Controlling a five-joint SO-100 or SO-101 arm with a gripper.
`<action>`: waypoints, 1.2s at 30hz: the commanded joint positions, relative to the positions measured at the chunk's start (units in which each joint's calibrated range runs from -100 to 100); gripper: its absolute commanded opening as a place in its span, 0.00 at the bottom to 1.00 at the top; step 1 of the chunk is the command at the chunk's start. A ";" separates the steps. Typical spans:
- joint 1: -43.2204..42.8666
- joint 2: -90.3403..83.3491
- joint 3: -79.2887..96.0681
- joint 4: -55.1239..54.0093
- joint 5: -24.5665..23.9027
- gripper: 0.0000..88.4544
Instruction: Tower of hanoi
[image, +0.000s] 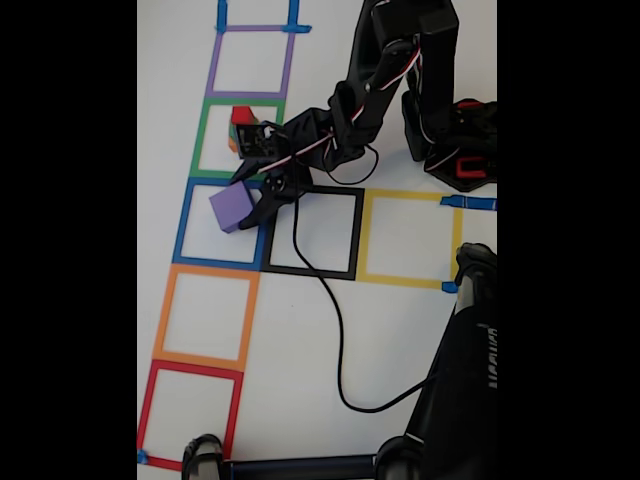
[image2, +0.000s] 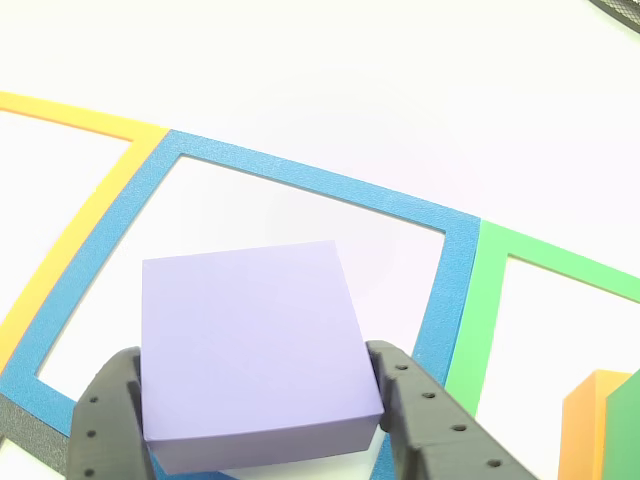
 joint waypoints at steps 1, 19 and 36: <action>-0.92 2.90 -2.53 -3.93 0.36 0.10; -1.02 10.25 -4.90 -9.11 0.36 0.24; -2.17 3.23 -4.99 -8.06 0.36 0.32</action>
